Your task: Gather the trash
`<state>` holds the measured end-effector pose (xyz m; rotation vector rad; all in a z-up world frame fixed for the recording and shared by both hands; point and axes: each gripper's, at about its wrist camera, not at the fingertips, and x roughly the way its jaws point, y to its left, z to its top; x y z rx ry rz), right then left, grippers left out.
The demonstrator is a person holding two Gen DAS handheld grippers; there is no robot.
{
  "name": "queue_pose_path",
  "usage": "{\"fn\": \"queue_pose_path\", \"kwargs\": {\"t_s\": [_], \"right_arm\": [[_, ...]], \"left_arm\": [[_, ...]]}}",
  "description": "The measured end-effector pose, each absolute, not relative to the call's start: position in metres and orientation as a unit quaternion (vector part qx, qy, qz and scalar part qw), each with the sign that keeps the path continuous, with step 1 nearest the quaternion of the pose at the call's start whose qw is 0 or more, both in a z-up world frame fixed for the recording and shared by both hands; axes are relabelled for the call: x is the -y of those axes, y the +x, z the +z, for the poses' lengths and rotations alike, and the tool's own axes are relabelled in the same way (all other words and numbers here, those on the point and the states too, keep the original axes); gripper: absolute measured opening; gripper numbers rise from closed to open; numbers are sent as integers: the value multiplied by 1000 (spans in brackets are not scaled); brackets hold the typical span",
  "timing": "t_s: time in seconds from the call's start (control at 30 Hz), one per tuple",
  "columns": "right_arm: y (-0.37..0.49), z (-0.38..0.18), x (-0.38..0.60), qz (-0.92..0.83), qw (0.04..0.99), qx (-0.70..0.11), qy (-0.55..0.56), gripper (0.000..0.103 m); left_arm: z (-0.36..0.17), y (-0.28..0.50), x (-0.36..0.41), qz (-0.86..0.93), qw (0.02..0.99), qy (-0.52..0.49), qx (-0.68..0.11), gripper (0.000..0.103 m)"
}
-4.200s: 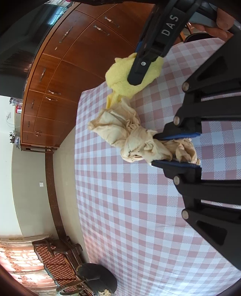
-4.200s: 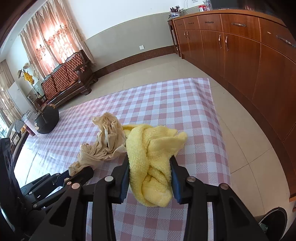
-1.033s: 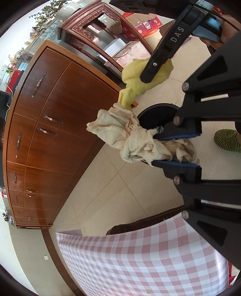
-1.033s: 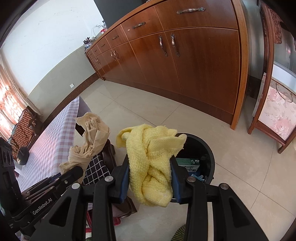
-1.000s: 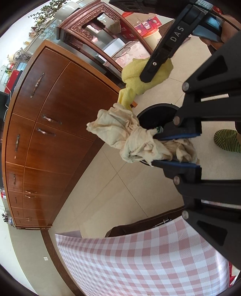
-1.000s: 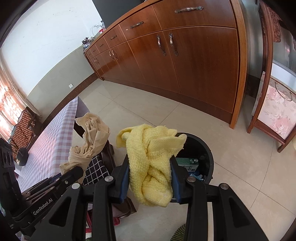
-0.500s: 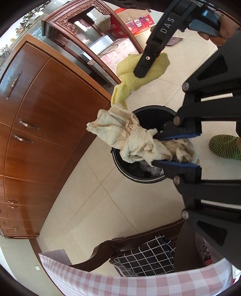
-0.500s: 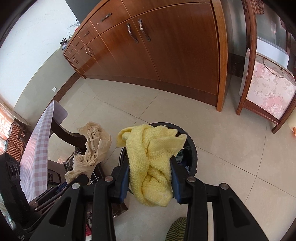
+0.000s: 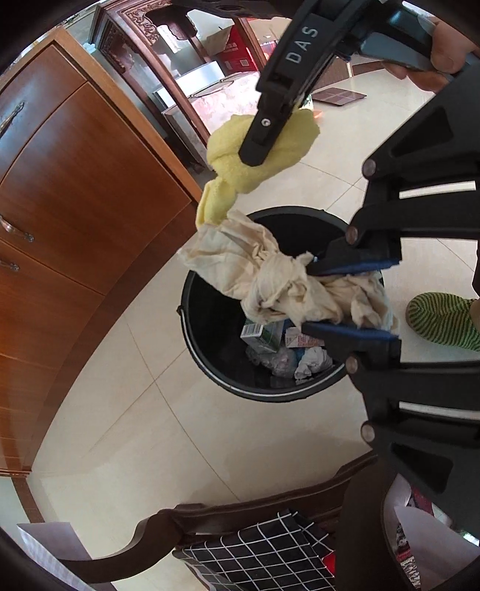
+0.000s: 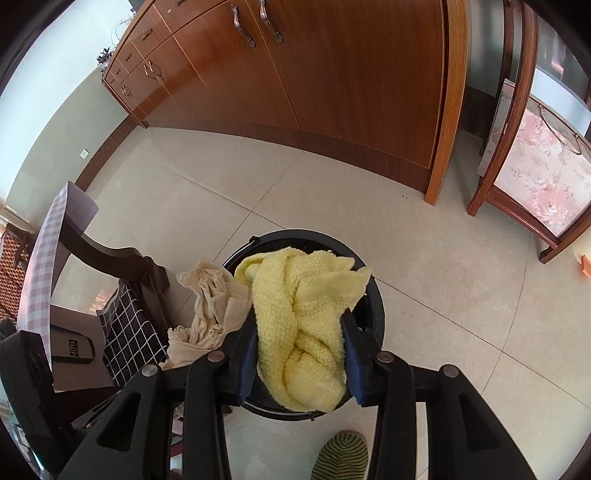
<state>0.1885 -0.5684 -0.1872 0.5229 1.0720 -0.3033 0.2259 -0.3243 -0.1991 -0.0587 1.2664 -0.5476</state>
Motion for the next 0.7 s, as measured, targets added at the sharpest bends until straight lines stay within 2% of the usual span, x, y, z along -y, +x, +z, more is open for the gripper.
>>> {"fn": "queue_pose_path", "kwargs": {"t_s": [0.07,0.17,0.27,0.7], "right_arm": [[199,-192,570,-142,814,-509,242,44],[215,-200,572,-139,810,-520,235,45],[230,-207,570,-135,806,-532,221,69],[216,-192,567,-148,816,-516,212,70]], "left_arm": [[-206,231,325,-250,765,-38,-593,38],[-215,238,324,-241,754,-56,-608,72],[-215,241,318,-228,760,-58,-605,74],[-165,225,314,-219,815,7,-536,74]]}}
